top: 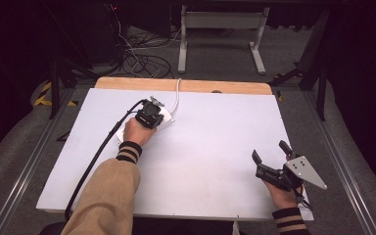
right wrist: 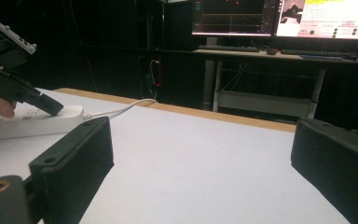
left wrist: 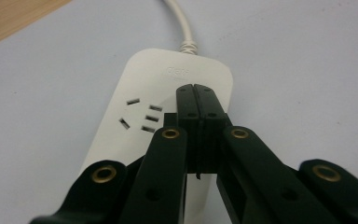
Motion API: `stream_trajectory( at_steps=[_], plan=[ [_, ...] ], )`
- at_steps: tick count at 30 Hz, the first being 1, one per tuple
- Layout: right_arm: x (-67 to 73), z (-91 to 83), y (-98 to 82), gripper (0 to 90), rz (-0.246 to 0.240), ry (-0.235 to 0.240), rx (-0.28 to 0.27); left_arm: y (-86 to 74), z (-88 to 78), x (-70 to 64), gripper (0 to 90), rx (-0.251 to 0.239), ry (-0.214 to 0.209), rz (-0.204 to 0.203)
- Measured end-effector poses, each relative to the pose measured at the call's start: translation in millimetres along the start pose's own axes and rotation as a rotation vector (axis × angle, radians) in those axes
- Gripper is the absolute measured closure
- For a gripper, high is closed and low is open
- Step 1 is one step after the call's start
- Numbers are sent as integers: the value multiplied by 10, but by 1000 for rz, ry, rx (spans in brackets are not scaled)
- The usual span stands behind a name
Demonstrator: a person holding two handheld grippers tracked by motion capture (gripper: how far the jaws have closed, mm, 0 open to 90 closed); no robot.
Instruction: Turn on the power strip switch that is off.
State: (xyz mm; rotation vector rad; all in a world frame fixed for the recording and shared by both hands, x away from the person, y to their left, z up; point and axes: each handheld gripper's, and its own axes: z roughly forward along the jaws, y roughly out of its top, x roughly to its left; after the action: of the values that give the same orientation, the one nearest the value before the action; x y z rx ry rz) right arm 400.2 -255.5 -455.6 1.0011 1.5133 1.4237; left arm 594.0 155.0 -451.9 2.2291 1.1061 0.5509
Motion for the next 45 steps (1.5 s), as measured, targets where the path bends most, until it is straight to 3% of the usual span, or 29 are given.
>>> stream_trajectory(
  at_steps=[12, 16, 18, 23, 27, 32, 45],
  plan=[
    [-4, -12, 1, 61, -2, -6, -2, -35, -11, -29, 900, -14, 2, -12],
    [0, -21, 2, 61, 0, -7, -2, -46, -31, 9, 900, 5, 4, -13],
    [-1, -23, 4, 62, -3, -8, -3, -68, -31, 39, 900, -8, -18, -32],
    [1, -15, 1, 62, -5, -6, -1, -69, -24, 25, 900, -12, 1, -24],
    [9, -10, 3, 62, -6, -5, -1, -70, -19, 49, 900, -7, -17, -31],
    [5, 4, 3, 62, -5, -4, 1, -66, -19, 22, 900, -5, 8, -17],
    [22, 22, -4, 65, -12, 6, 9, -66, -20, 24, 900, -6, 3, -31]
  ],
)
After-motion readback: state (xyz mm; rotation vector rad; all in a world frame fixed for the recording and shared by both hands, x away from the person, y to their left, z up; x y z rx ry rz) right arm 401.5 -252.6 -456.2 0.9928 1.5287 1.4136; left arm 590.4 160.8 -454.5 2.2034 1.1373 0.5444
